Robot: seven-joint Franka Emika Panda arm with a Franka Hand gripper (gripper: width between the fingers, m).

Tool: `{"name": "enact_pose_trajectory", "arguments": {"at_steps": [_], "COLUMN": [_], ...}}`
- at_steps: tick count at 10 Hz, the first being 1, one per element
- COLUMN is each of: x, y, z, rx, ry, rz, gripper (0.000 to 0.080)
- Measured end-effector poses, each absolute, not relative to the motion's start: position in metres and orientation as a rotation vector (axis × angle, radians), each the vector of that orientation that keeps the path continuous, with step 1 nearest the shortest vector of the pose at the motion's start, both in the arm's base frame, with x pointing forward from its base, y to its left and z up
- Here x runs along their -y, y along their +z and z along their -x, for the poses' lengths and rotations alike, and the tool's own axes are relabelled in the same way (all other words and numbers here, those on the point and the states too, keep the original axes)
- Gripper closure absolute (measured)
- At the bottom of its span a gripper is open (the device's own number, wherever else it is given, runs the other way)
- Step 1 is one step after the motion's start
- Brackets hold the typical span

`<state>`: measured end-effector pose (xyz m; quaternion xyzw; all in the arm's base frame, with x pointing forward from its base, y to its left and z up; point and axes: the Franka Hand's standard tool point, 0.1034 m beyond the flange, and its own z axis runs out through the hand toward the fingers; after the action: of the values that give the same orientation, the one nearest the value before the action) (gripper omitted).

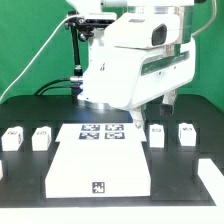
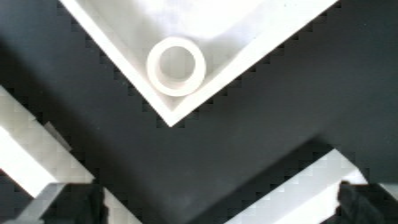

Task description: Assemble one leg

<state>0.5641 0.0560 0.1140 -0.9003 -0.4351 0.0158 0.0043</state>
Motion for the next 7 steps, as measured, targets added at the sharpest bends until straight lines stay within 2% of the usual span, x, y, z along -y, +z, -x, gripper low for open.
{"name": "enact_pose_trajectory", "arguments": {"at_steps": [7], "x": [-0.0560], "y": [0.1136], "z": [-0.5639], "rx": [1.362], "ry": [0.050], "rz": [2.820], "gripper": [0.0150]}}
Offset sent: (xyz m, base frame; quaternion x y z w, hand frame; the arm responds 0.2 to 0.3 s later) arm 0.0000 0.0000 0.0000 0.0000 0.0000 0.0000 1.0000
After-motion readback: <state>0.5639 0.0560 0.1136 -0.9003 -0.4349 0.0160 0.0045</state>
